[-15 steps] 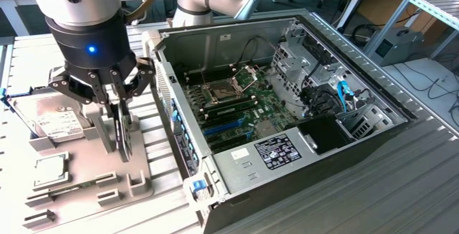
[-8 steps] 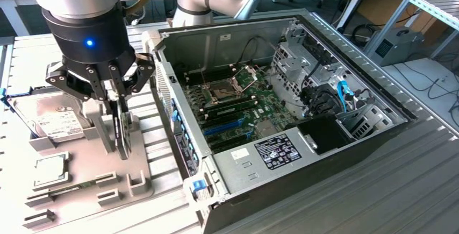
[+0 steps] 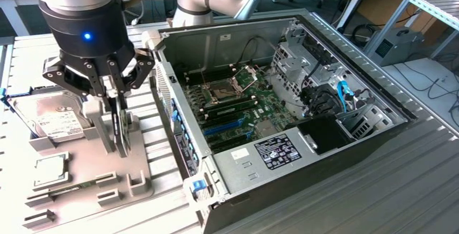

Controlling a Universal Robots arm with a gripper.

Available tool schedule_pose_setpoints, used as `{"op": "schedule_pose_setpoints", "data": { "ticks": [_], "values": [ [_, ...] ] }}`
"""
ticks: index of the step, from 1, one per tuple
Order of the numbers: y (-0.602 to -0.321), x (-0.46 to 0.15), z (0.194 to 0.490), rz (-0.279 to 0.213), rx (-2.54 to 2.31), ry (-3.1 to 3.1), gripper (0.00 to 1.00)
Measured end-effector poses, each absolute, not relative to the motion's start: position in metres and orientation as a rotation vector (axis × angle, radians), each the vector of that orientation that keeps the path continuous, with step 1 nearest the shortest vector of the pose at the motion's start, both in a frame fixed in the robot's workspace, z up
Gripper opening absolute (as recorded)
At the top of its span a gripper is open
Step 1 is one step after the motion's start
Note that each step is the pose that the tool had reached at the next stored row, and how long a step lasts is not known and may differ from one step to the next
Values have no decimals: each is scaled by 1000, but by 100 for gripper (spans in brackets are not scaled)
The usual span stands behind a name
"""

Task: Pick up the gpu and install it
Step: 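Pick up the gpu and move the gpu toward the slot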

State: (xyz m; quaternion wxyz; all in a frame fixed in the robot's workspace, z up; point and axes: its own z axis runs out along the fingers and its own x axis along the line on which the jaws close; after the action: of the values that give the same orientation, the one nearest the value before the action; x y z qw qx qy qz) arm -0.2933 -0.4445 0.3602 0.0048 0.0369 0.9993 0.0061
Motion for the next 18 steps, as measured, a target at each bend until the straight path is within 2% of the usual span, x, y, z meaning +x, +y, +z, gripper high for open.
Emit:
{"op": "schedule_pose_setpoints", "data": {
  "ticks": [18],
  "values": [
    [-444,-293,379,19,116,3130,26]
  ]
}}
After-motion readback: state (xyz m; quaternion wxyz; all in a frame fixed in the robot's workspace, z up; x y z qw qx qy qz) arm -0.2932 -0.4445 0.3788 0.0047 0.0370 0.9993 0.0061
